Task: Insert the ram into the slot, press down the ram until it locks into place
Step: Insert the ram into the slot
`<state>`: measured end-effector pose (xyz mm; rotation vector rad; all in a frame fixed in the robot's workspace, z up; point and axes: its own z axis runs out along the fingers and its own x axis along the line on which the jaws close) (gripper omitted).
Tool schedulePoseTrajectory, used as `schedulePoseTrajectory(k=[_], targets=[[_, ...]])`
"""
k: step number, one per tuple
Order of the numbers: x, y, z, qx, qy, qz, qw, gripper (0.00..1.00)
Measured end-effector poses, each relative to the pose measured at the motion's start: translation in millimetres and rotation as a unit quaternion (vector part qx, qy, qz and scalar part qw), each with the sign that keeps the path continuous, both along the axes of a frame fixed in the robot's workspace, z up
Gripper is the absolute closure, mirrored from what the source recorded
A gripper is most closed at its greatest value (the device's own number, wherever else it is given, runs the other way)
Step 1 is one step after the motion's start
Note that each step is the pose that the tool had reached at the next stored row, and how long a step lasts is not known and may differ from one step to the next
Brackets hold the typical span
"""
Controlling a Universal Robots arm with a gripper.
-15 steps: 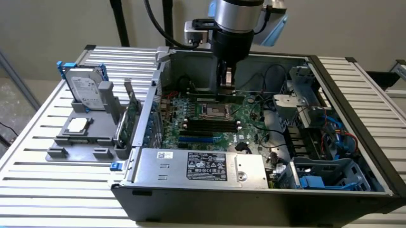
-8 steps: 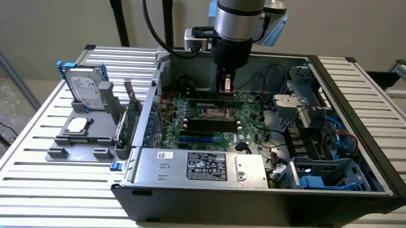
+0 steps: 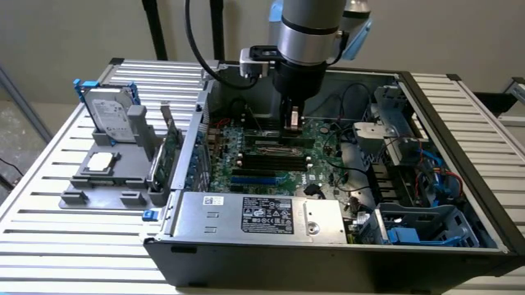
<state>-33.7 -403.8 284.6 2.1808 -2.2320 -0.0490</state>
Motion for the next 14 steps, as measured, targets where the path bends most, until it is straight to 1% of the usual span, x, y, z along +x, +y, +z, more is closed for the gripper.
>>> schedulePoseTrajectory(k=[5, 11, 14], targets=[[0.4, -0.1, -9.0, 0.0, 0.0003, -0.002, 1.0, 0.87], [0.4, -0.1, -18.4, 0.0, 0.0024, -0.004, 1.0, 0.87], [0.4, -0.1, -23.9, 0.0, 0.0029, -0.005, 1.0, 0.87]])
